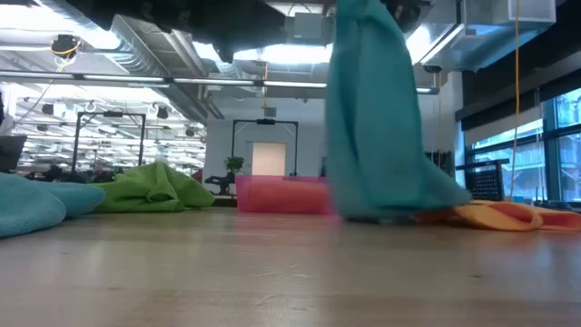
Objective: Roll microfiber towels into tight, uniform cylinder then place into a basket
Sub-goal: Roll the left blue microfiber cloth
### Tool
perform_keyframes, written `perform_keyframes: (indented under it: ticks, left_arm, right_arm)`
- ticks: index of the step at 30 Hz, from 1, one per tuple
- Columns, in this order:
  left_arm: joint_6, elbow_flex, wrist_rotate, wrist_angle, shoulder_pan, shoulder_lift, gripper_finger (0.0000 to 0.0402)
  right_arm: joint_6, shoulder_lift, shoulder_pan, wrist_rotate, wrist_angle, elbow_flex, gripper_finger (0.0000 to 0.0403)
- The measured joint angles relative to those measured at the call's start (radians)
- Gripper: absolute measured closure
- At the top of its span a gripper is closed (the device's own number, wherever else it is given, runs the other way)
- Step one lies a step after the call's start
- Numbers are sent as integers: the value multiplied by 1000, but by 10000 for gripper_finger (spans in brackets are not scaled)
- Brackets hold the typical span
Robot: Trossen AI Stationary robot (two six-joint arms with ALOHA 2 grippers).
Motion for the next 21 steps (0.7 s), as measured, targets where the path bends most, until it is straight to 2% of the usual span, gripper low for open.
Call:
perform_keyframes:
  ticks: [5, 10, 14, 18, 21]
  left_arm:
    - [54, 1, -80, 136, -13, 22, 211]
    - [238, 8, -167, 255, -39, 51, 212]
    - [383, 46, -189, 220, -42, 53, 212]
    - [624, 84, -280, 171, -43, 53, 213]
    - [764, 123, -291, 91, -41, 53, 213]
  right_arm:
    - [3, 5, 2, 8, 24, 3, 402]
    - [20, 37, -4, 8, 22, 3, 401]
    - [25, 60, -12, 4, 22, 3, 400]
    - [26, 74, -12, -5, 24, 3, 400]
    - [36, 77, -12, -19, 30, 3, 400]
